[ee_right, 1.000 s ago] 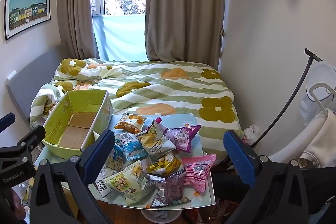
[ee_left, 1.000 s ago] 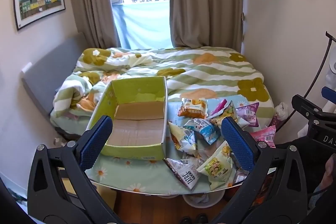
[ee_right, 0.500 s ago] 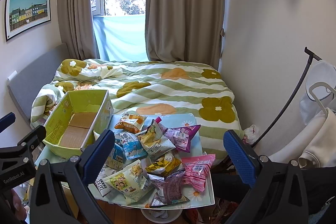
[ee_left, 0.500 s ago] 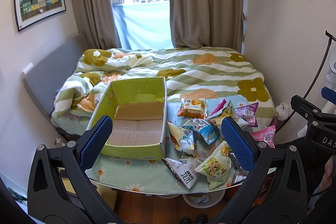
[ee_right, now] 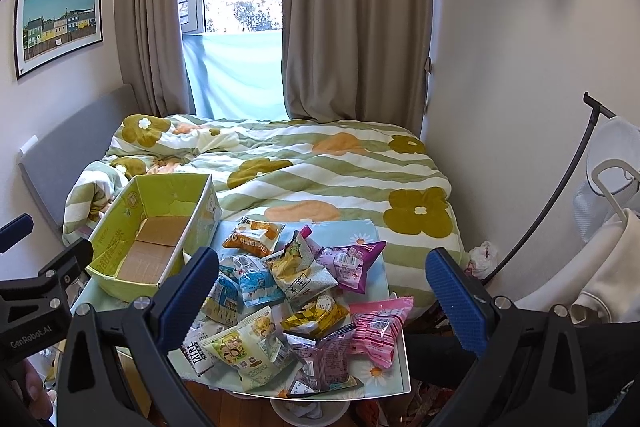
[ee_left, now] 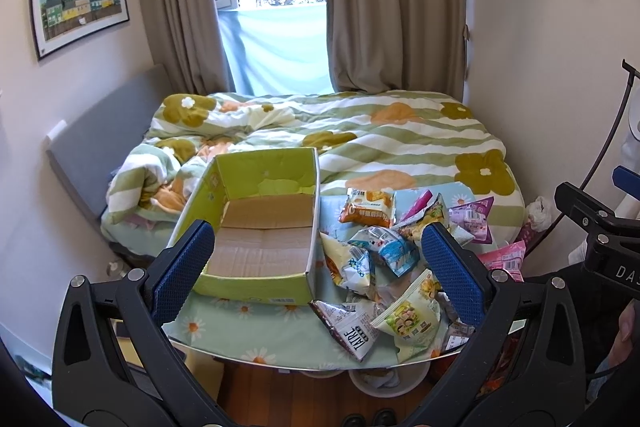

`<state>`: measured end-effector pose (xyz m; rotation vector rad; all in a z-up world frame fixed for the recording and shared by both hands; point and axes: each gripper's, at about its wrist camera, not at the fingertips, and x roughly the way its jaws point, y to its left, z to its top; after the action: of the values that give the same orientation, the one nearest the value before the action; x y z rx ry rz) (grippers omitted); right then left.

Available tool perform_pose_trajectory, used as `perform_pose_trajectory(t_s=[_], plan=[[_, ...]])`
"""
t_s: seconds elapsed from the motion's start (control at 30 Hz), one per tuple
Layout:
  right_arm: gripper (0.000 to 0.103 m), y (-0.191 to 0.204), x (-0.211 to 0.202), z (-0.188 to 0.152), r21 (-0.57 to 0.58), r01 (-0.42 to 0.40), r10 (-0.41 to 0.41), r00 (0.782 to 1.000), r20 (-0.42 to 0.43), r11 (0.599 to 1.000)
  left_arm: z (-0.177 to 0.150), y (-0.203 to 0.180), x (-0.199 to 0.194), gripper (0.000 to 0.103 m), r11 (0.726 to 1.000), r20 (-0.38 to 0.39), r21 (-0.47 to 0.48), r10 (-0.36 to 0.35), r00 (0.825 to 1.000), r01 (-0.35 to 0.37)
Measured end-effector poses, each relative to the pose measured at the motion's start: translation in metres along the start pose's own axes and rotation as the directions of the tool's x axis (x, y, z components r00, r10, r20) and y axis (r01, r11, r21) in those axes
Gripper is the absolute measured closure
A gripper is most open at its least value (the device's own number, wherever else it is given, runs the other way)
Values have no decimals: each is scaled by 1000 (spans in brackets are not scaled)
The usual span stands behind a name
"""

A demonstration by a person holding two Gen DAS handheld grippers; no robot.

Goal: Organize snacks

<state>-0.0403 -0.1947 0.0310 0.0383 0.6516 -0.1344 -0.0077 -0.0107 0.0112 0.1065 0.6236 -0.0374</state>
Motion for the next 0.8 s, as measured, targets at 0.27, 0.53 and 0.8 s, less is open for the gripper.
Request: perform_pose_trajectory(t_s=[0.27, 0.53, 0.8], plan=[[0, 0, 0, 0, 2, -2, 2, 1000, 0, 1000, -1, 1, 0, 0, 1000, 1, -1, -1, 1000, 1], [0, 1, 0, -2, 1, 0, 0, 1000, 3, 1000, 1, 8, -2, 0, 1000, -3, -2, 7, 1000, -7], [0, 1, 1, -1, 0, -2, 2, 1000, 1, 1000, 1, 9, -2, 0, 1000, 0, -3, 5, 1000, -5]])
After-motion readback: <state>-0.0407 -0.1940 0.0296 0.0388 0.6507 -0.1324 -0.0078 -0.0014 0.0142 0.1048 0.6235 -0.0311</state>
